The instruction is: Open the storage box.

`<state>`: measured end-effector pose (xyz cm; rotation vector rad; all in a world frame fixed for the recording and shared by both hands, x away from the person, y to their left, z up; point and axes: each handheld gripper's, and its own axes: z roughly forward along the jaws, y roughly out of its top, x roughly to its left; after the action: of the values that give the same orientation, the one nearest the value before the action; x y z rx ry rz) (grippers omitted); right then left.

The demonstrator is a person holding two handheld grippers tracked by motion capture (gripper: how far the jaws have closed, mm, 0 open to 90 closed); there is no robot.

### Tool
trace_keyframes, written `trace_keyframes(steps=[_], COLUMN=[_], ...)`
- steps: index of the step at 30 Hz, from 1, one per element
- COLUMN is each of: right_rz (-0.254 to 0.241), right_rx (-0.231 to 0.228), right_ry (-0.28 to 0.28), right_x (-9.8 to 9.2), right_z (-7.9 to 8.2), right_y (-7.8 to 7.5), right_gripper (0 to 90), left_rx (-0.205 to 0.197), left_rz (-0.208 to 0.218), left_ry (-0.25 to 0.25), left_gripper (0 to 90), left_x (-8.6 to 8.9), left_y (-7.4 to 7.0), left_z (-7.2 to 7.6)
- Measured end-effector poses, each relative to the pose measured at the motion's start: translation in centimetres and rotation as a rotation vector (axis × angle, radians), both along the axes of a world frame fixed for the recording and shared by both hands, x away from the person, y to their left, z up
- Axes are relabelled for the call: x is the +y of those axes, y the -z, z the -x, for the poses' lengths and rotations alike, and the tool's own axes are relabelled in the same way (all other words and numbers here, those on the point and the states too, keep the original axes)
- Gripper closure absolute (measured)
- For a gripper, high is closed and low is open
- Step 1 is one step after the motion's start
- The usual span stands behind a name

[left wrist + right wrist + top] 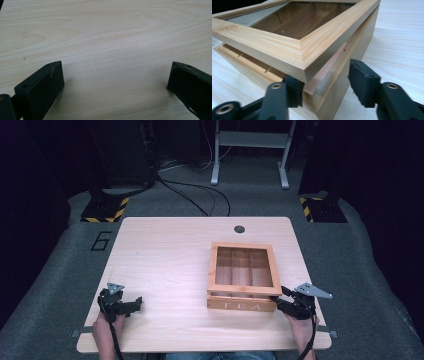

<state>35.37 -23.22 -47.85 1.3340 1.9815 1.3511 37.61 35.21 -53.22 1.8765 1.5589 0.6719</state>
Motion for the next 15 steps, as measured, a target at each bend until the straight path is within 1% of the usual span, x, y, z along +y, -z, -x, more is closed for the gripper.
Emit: trace_keyframes(steps=[4,7,11,14,15], right_rz=[0.019,0.019,0.014,0.027,0.044], right_rx=[0.01,0.028,0.037,0.051,0.06], right_ry=[-0.012,-0.019,-0.03,-0.04,-0.04], right_x=[-0.15,-0.26,-0.38,-0.35,-0.29], right_z=[0.29,0.54,0.75,0.95,0.98], right_y=[-0.05,-0.06,-0.08,-0.11,-0.06], right_gripper=[42.1,39.5,36.4,34.7,33.9], left_rx=[-0.002,-0.001,0.0,0.0,-0.001], left_rz=[-0.001,-0.001,0.0,0.0,-0.001], left_ry=[0.0,0.001,0.0,0.0,0.001], left_gripper=[0.5,0.5,0.5,0.5,0.5], left_x=[0.01,0.01,0.0,0.0,0.01], left_y=[0.01,0.0,0.0,0.0,0.0], left_z=[-0.01,-0.01,0.0,0.0,-0.01])
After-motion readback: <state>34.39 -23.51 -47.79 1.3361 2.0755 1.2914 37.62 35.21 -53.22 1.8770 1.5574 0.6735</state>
